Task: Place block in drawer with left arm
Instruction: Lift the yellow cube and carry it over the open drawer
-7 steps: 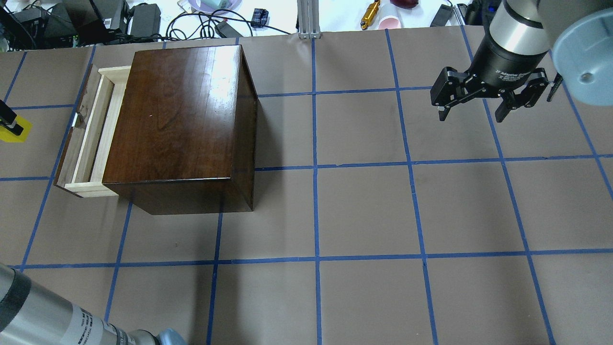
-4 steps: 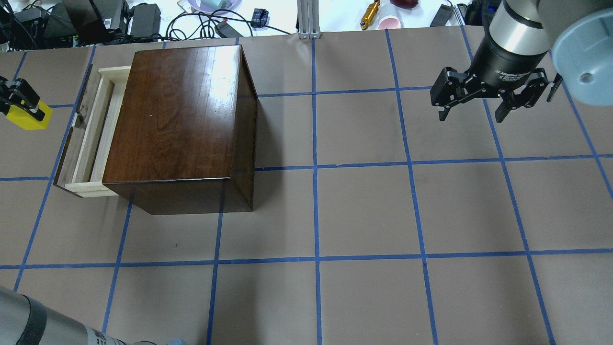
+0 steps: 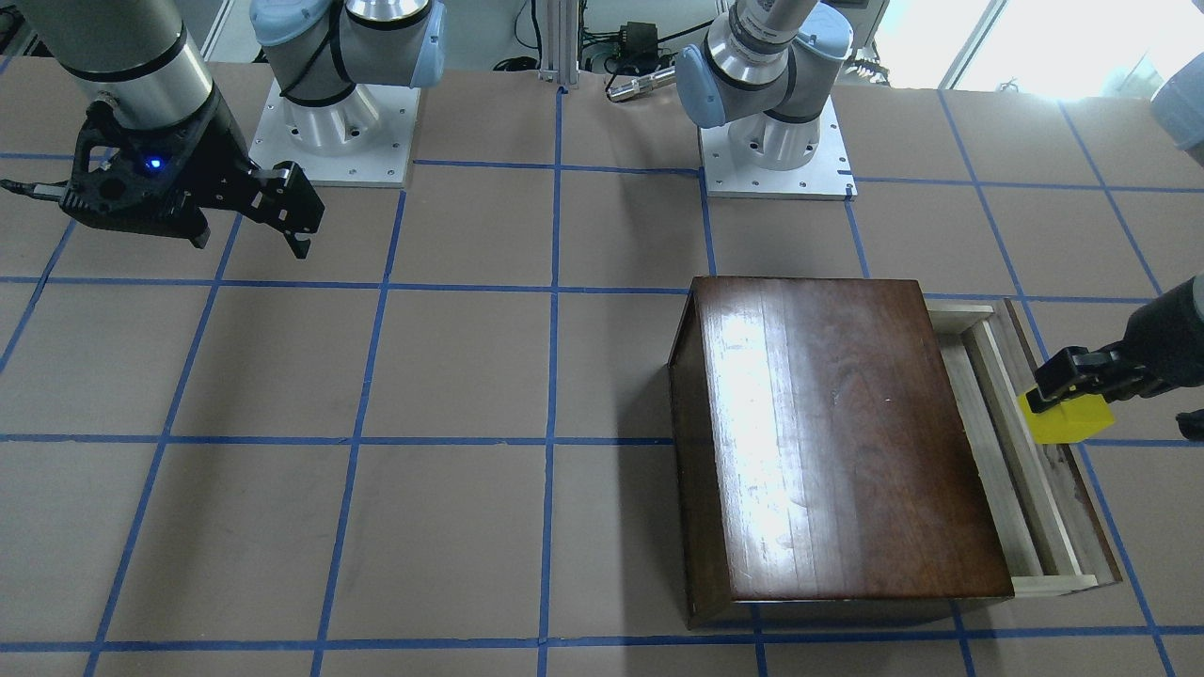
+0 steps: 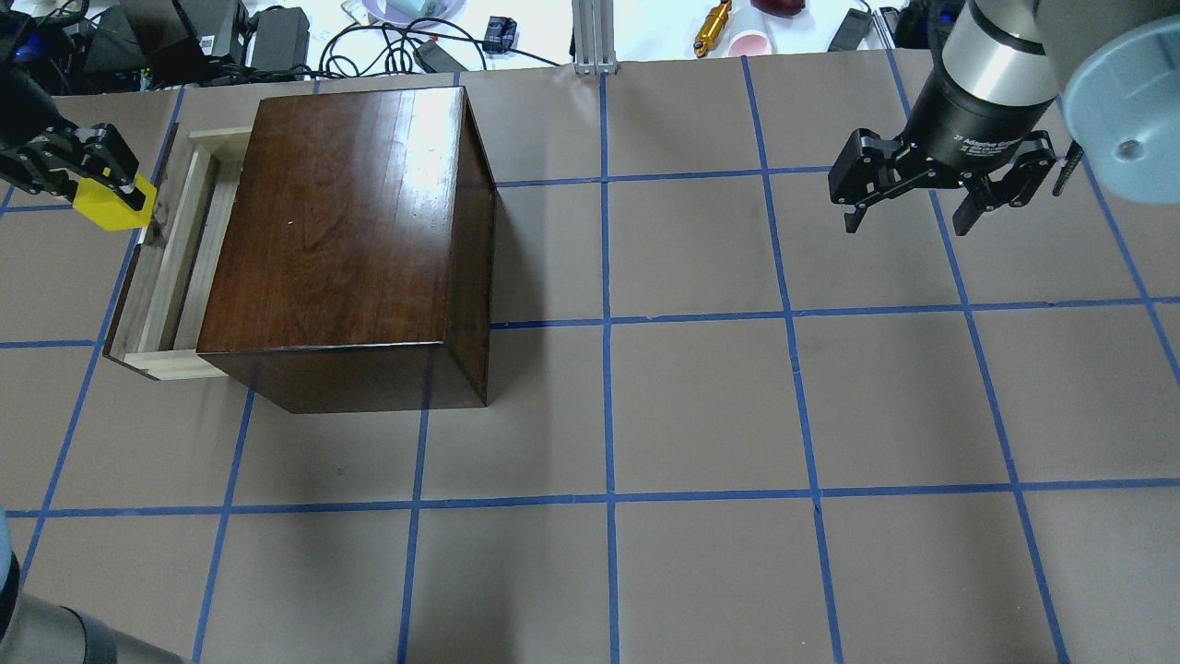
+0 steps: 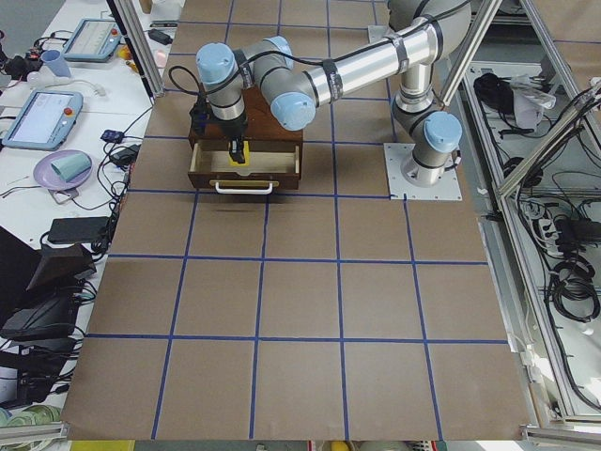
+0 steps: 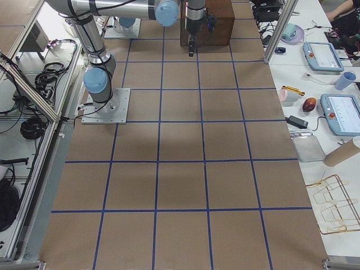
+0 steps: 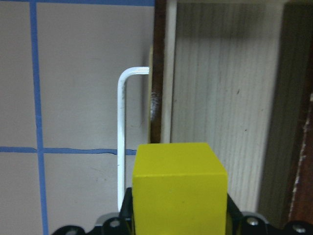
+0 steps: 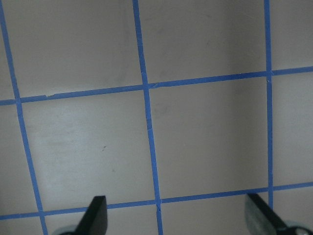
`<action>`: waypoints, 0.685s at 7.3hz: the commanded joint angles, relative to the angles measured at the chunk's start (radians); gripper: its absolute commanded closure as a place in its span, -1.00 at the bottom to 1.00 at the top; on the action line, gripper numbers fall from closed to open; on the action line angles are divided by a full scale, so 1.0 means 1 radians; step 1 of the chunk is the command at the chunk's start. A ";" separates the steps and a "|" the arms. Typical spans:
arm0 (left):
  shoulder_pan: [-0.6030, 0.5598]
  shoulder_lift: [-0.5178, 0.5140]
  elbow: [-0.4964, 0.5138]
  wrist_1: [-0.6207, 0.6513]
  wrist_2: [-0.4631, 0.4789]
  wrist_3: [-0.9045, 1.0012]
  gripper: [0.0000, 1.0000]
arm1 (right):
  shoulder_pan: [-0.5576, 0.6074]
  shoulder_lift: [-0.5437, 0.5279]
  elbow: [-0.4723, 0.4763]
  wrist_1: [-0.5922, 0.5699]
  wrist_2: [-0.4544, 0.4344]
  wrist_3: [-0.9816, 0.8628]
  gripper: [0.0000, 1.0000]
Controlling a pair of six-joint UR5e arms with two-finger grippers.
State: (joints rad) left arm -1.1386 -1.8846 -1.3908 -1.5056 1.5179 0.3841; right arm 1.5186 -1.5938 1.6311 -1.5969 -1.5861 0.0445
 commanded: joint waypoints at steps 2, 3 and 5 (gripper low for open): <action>-0.016 -0.024 -0.048 0.016 -0.013 -0.021 0.54 | 0.000 0.000 0.000 0.000 0.000 0.000 -1.00; -0.016 -0.036 -0.050 0.031 -0.013 -0.019 0.54 | 0.000 0.000 0.000 0.000 0.000 0.000 -1.00; -0.016 -0.057 -0.069 0.047 -0.013 -0.019 0.54 | 0.000 0.000 0.000 0.000 0.000 0.000 -1.00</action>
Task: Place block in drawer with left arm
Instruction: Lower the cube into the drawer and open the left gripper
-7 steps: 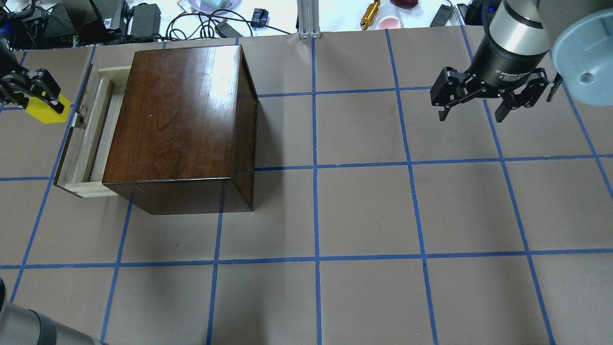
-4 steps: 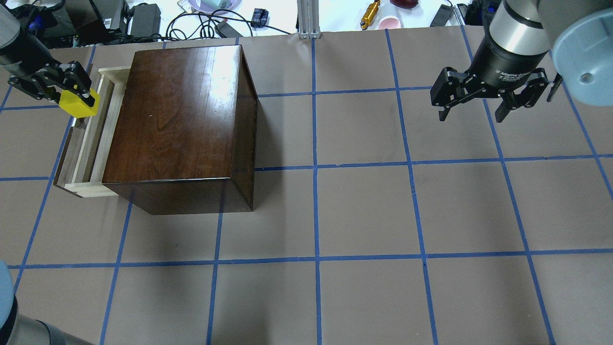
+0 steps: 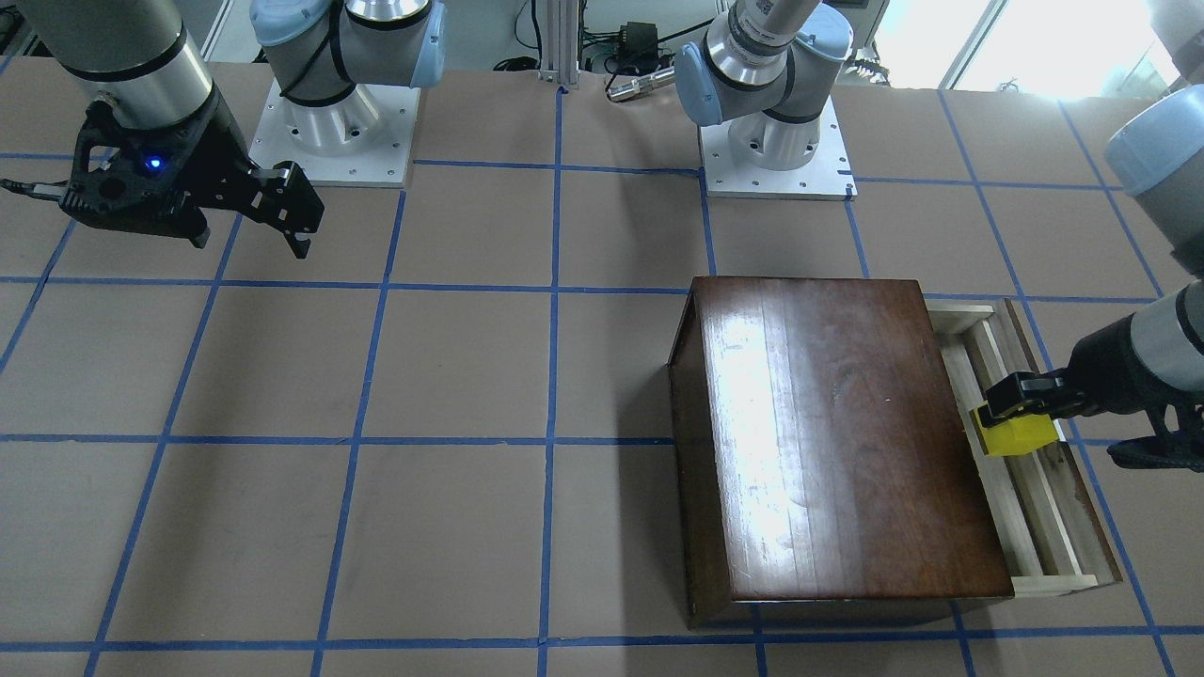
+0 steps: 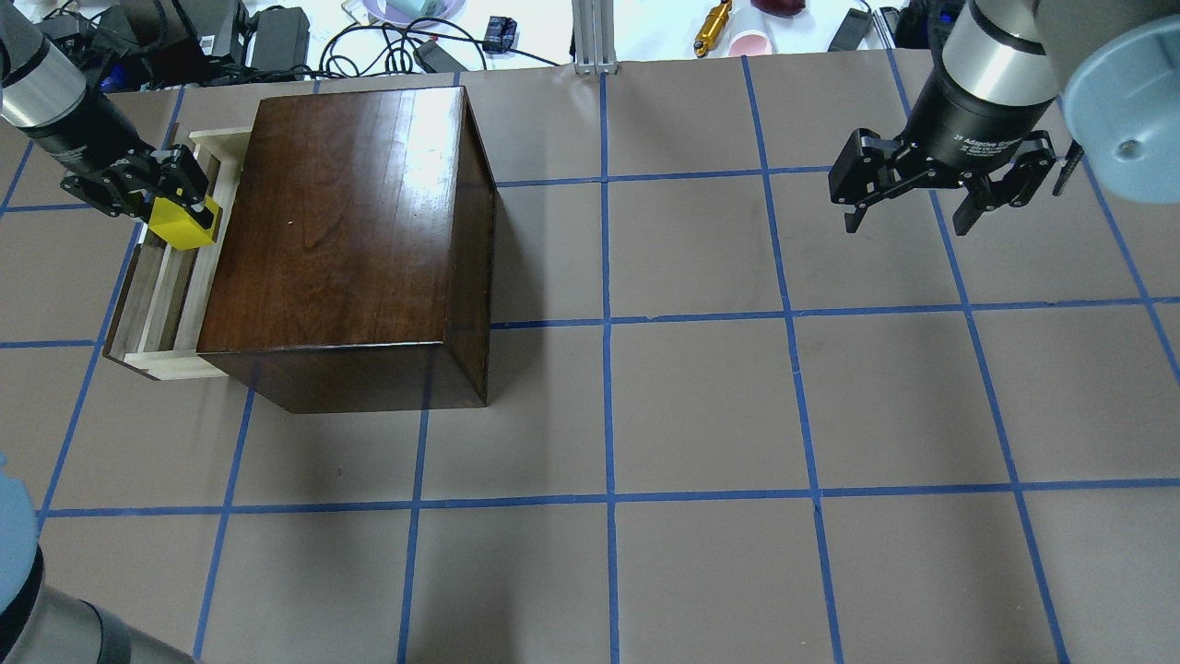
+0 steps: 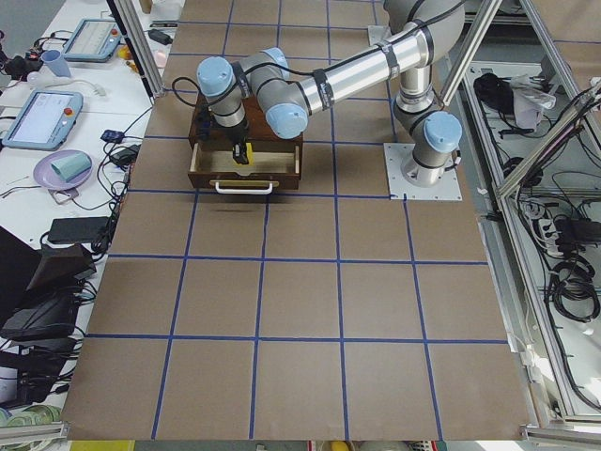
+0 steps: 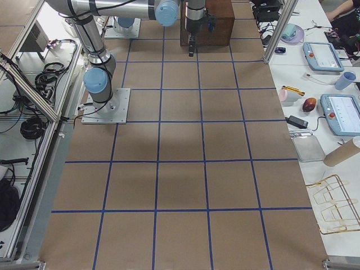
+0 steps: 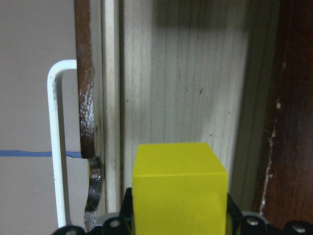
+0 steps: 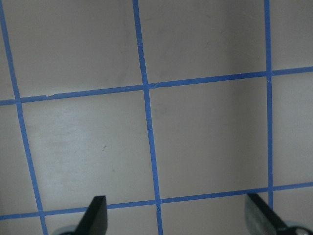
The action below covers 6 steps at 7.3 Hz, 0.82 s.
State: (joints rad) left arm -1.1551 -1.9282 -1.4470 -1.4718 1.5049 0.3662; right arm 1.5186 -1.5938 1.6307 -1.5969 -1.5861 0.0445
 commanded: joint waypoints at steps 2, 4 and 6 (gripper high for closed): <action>0.000 -0.026 -0.027 0.041 -0.002 0.010 0.54 | 0.000 0.000 0.000 0.000 0.000 0.000 -1.00; 0.000 -0.034 -0.029 0.041 -0.003 0.011 0.53 | 0.000 0.000 0.000 0.000 0.000 0.000 -1.00; 0.000 -0.034 -0.026 0.041 -0.003 0.008 -0.99 | 0.000 0.000 0.000 0.000 0.000 0.000 -1.00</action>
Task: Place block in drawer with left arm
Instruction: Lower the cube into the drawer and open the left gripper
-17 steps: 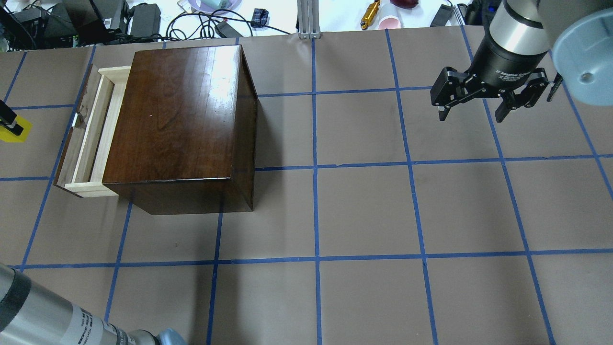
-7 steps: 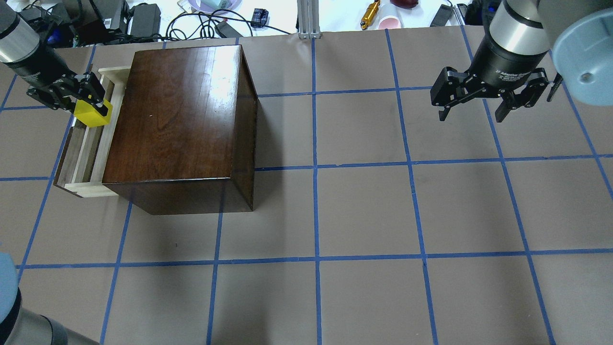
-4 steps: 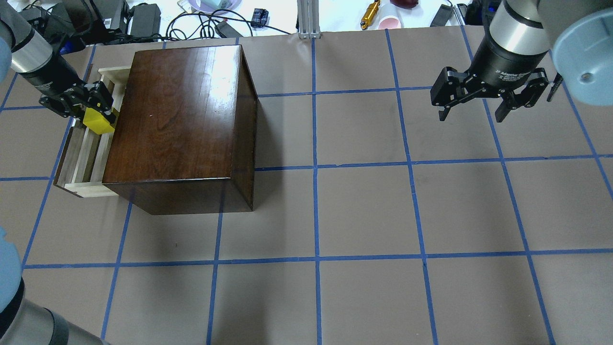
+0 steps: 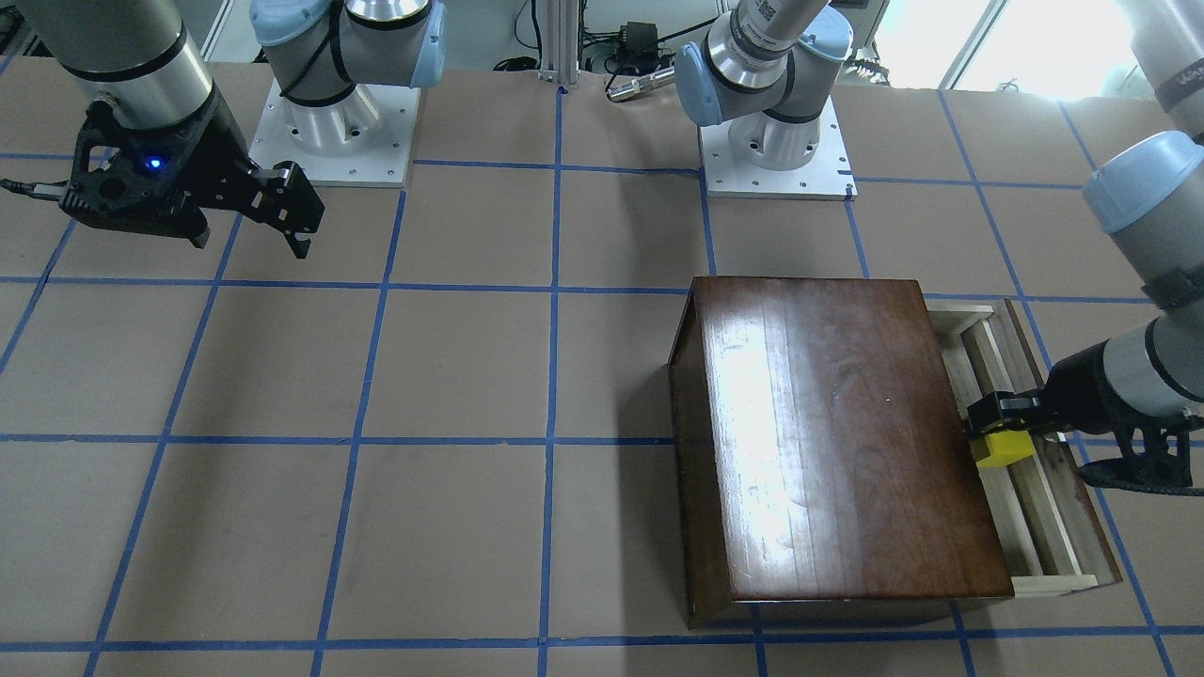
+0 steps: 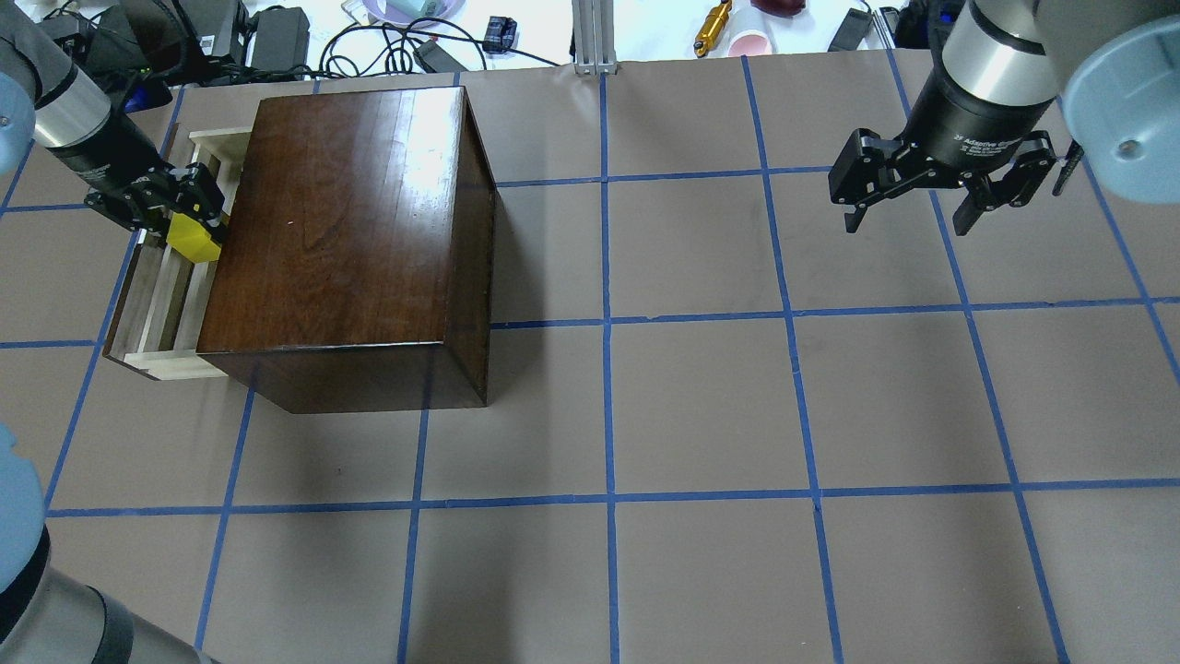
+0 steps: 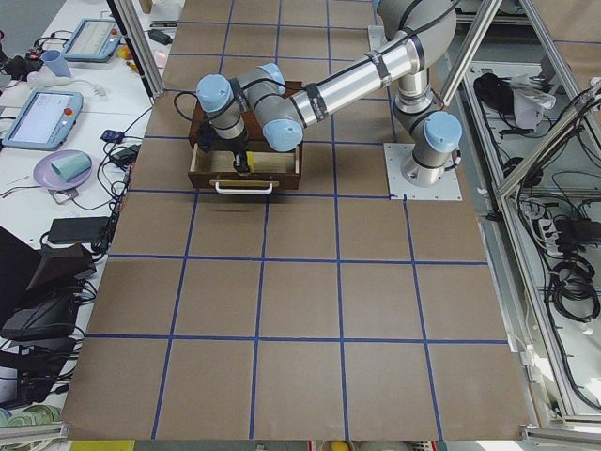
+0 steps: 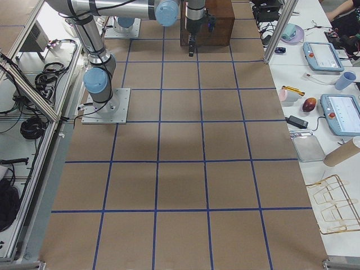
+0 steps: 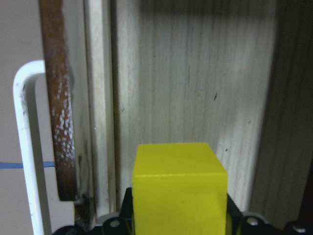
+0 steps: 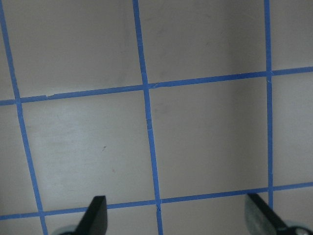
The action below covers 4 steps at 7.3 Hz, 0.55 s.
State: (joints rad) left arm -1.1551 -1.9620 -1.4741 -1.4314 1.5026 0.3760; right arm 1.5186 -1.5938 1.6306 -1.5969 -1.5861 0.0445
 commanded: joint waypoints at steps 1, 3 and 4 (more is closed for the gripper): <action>0.000 0.002 0.004 -0.001 -0.002 -0.003 -1.00 | 0.000 0.000 0.000 0.000 0.000 0.000 -1.00; 0.000 0.023 0.012 -0.010 -0.001 -0.003 -1.00 | 0.000 0.000 0.000 0.000 0.000 0.000 -1.00; 0.000 0.038 0.014 -0.017 0.001 -0.003 -1.00 | 0.000 0.000 0.000 0.000 0.000 0.000 -1.00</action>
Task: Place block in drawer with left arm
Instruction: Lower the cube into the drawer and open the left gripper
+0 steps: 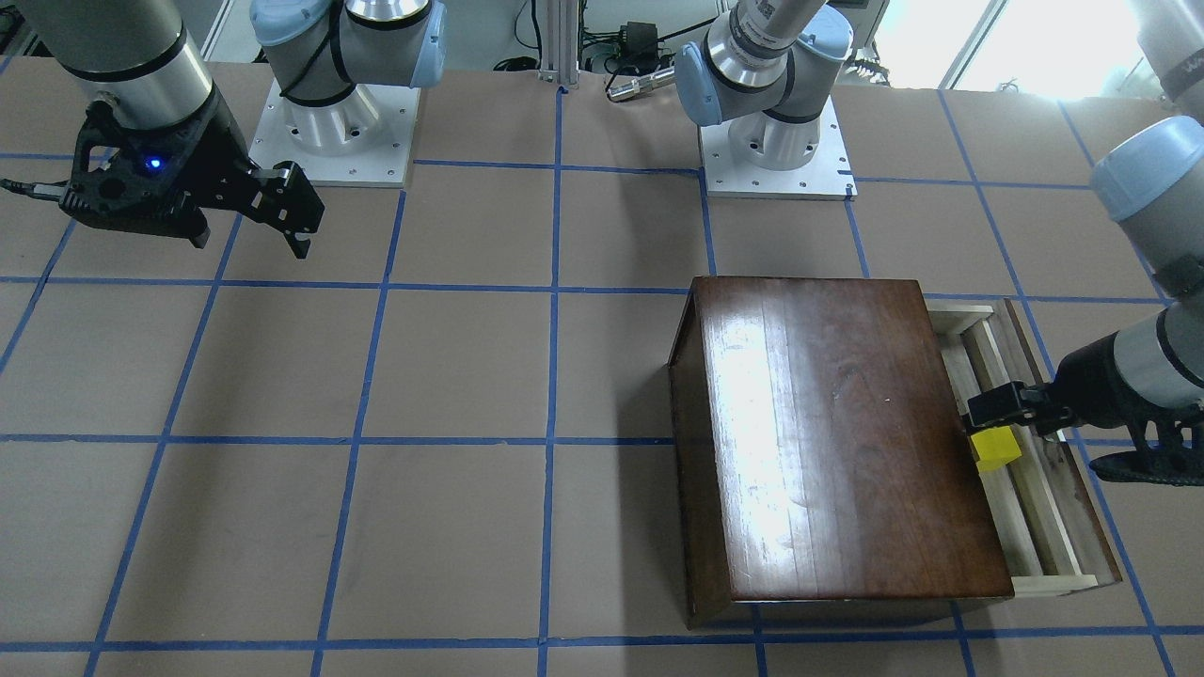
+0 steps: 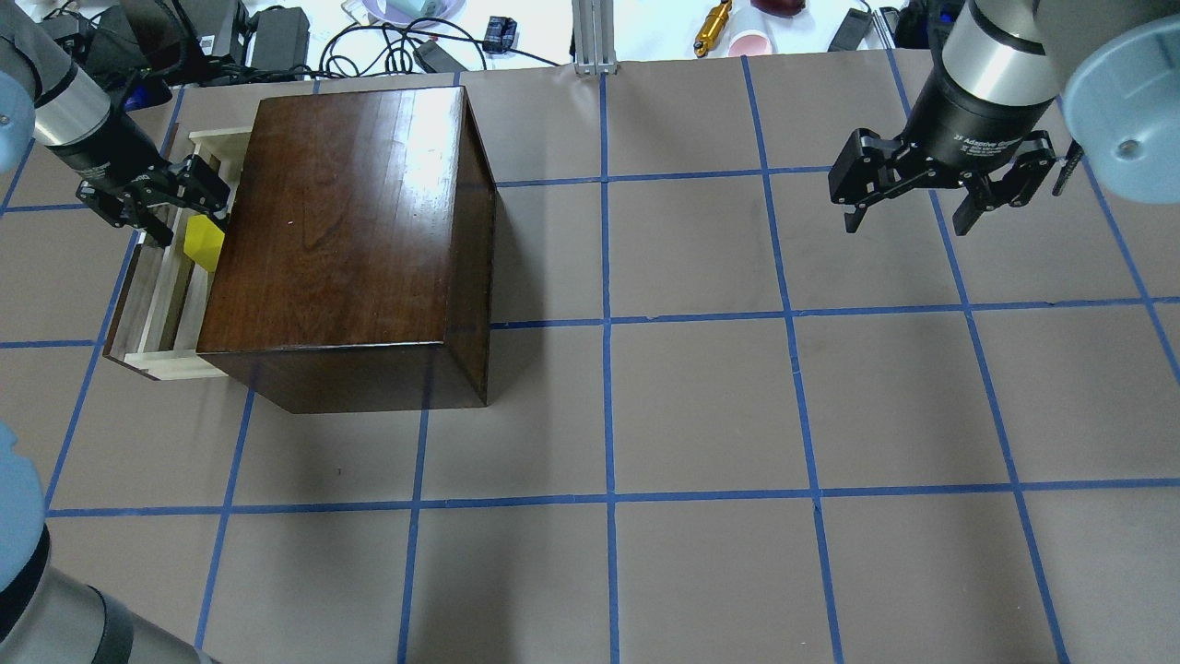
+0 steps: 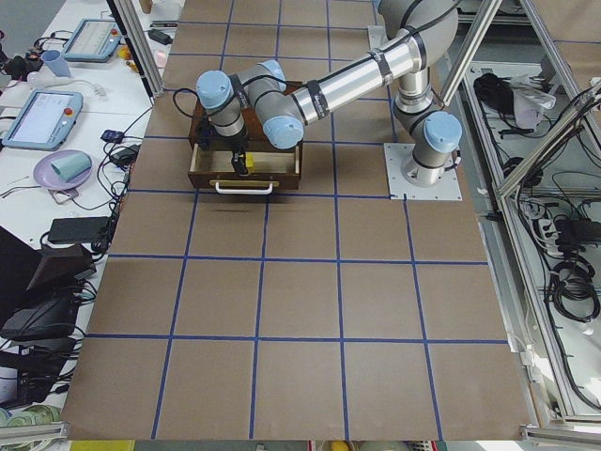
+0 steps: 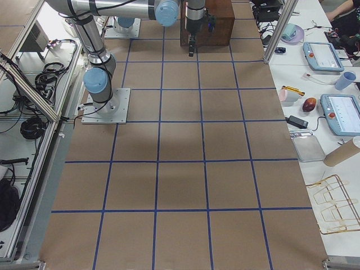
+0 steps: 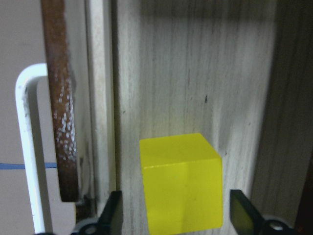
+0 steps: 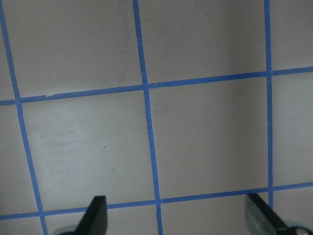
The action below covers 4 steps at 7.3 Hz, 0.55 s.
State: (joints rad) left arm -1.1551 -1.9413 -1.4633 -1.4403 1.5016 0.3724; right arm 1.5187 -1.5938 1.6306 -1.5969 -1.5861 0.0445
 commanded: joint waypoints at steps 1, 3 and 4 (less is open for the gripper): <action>-0.006 0.039 0.004 -0.012 0.005 0.000 -1.00 | 0.000 0.000 0.000 0.000 0.000 0.000 -1.00; -0.012 0.093 0.026 -0.105 0.003 0.000 -1.00 | 0.000 0.000 0.000 0.000 0.000 0.000 -1.00; -0.026 0.123 0.030 -0.142 0.005 -0.004 -1.00 | 0.000 0.000 0.000 0.000 0.000 0.000 -1.00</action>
State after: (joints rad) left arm -1.1688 -1.8544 -1.4415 -1.5331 1.5053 0.3716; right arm 1.5187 -1.5938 1.6306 -1.5969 -1.5861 0.0445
